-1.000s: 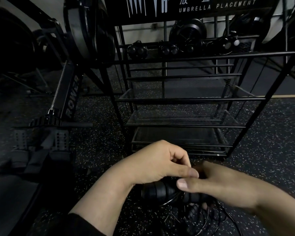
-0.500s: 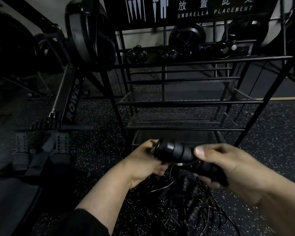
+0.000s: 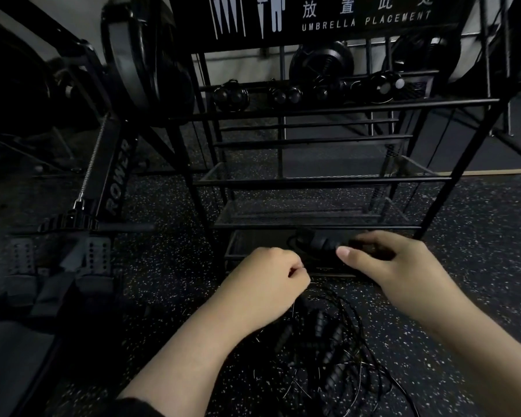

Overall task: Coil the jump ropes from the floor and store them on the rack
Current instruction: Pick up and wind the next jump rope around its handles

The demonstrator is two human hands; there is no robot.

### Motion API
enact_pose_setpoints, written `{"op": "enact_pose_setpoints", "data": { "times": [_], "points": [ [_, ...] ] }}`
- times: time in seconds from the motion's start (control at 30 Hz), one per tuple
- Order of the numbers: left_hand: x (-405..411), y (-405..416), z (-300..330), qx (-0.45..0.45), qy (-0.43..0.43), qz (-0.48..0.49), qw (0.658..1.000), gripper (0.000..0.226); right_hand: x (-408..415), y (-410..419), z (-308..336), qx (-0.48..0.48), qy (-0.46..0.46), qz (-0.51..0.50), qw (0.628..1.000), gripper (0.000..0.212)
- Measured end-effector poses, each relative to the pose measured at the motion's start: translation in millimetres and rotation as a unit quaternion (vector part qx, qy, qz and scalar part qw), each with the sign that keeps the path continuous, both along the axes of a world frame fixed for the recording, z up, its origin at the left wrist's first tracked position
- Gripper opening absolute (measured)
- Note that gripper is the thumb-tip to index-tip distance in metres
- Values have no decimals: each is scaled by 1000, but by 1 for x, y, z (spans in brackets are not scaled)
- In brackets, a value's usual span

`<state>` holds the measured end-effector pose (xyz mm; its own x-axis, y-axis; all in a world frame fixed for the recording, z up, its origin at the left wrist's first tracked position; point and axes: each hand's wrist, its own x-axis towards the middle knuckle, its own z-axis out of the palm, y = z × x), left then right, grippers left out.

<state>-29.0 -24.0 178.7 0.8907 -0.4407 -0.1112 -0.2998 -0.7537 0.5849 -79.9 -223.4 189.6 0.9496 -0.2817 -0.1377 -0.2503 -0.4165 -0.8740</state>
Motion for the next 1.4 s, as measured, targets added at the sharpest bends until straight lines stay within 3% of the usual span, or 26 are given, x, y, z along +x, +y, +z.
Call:
{"op": "enact_pose_setpoints", "data": {
  "times": [0.23,0.33,0.53,0.63,0.8,0.93,1.07,1.2,1.3,1.4],
  "points": [
    [-2,14,20,64,-57,-89,992,15,1,4,-10,-206,59,101,972,50],
    [-1,22,25,63,-36,-134,988,11,-1,8,-10,-194,84,179,961,54],
    [11,39,19,-45,77,-138,986,9,-5,11,-7,-189,77,293,934,65],
    [11,41,19,-93,100,-138,981,11,-8,12,-2,-137,54,311,939,62],
    [14,47,18,-244,147,-118,951,13,-11,12,10,59,14,325,944,48],
    [13,42,11,-310,177,-88,930,15,-12,11,6,109,-32,316,942,61],
    [7,26,7,-410,228,-37,882,19,-10,9,-1,189,-70,280,939,71],
    [3,13,0,-415,212,43,884,35,-9,9,-1,301,-48,248,920,69],
    [1,7,-2,-387,185,87,899,56,-9,9,-2,310,-38,251,916,68],
    [0,1,-2,-389,190,121,893,41,-7,10,-5,301,-43,208,929,71]
  ]
}}
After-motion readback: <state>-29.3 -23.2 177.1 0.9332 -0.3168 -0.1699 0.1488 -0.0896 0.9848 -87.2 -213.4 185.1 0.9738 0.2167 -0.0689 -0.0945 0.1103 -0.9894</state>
